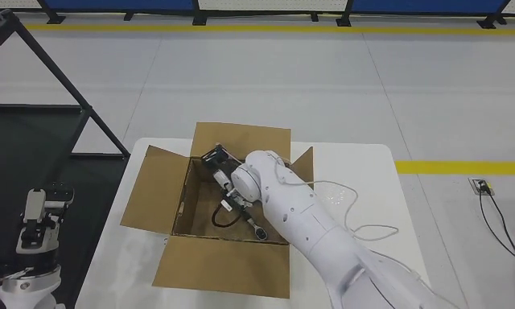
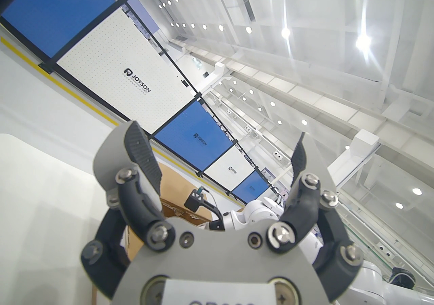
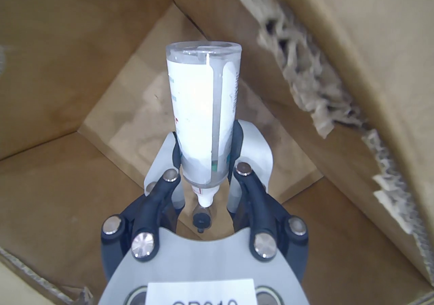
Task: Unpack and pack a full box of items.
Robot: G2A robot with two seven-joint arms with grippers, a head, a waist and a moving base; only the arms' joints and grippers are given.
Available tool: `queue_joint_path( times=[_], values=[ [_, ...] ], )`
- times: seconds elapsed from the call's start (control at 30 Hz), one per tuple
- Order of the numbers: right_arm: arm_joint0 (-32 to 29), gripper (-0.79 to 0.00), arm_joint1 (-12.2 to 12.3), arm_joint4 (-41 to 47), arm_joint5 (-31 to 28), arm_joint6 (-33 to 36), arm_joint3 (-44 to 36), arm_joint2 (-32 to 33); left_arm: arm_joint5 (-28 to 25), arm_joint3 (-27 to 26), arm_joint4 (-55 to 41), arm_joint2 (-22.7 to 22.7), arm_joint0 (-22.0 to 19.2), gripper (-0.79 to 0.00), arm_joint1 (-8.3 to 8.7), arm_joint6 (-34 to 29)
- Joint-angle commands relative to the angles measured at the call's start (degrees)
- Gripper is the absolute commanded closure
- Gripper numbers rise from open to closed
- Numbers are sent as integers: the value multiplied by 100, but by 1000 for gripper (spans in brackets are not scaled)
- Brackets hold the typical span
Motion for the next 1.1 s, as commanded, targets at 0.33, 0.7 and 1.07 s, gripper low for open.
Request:
queue_joint_path(
  times=[0.33, 0.7, 1.07],
  values=[
    [-3456, 0, 1358, -2276, 631, 1390, -7034, 1738, 0, 0, 0, 0, 0, -785, 0, 0],
    [-3669, 0, 1396, -2366, 567, 1395, -7312, 1800, 0, 0, 0, 0, 0, -785, 0, 0],
    [-4497, 0, 1521, -2321, 816, 747, -8854, 2638, 0, 0, 0, 0, 0, -785, 0, 0]
  ],
)
